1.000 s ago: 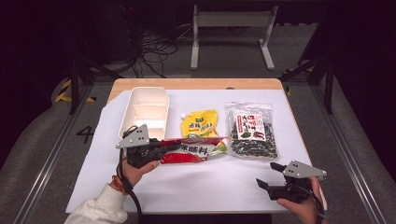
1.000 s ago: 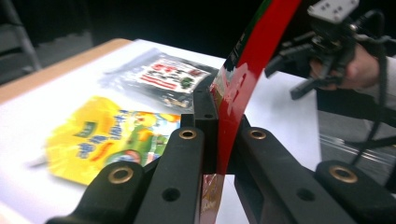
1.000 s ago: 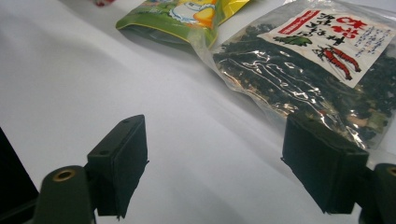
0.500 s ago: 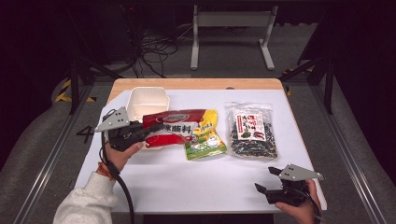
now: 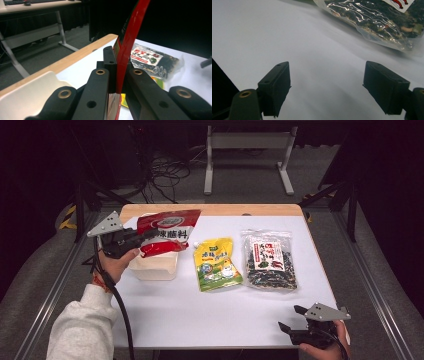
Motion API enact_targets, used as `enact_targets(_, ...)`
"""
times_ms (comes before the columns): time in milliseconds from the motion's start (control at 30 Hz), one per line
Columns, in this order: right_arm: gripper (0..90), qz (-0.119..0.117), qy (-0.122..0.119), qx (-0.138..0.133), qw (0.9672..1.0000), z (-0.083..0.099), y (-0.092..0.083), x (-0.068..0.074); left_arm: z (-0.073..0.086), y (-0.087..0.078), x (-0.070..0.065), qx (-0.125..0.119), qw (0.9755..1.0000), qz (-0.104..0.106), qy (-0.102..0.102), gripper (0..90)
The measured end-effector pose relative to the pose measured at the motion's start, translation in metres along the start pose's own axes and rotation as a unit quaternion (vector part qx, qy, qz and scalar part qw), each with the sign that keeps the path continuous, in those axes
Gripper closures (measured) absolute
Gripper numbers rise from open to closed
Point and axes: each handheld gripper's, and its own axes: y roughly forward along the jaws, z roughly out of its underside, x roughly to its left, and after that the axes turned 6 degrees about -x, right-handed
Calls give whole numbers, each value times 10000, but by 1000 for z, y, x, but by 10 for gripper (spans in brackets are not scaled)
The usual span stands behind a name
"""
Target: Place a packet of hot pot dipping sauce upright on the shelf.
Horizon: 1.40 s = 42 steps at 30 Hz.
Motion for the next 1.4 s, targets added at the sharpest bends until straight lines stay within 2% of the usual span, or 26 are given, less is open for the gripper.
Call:
enact_targets(167,221,80,75,32,9999,6,-4,0,-4,3,19,10,9999,-111,0,900)
enact_targets(367,221,159,164,63,9997,12,-6,-1,-3,19,43,219,9994,-277,35,900)
enact_targets(400,221,159,164,63,9997,12,-6,-1,-3,19,43,219,9994,-277,35,900)
enact_targets(467,221,164,185,103,9996,14,-5,0,-1,26,53,258,9993,-278,34,900)
enact_targets(633,221,196,202,129,9995,17,-6,0,0,36,64,277,9991,-313,71,900)
enact_targets(833,221,213,260,112,9994,18,-8,-1,11,52,75,524,9978,-408,86,900)
enact_targets(1033,221,220,266,86,9994,18,-8,0,22,56,88,477,9975,-518,-3,900)
enact_targets(1200,220,195,247,133,9994,18,-6,3,29,60,94,468,9969,-631,4,900)
enact_targets(1333,221,203,255,167,9993,18,-5,3,39,67,100,480,9969,-593,-203,884)
enact_targets(1367,221,205,261,162,9993,18,-4,2,39,67,100,480,9969,-593,-203,874)
enact_targets(1400,221,201,264,166,9993,18,-4,2,40,68,101,483,9964,-649,-246,864)
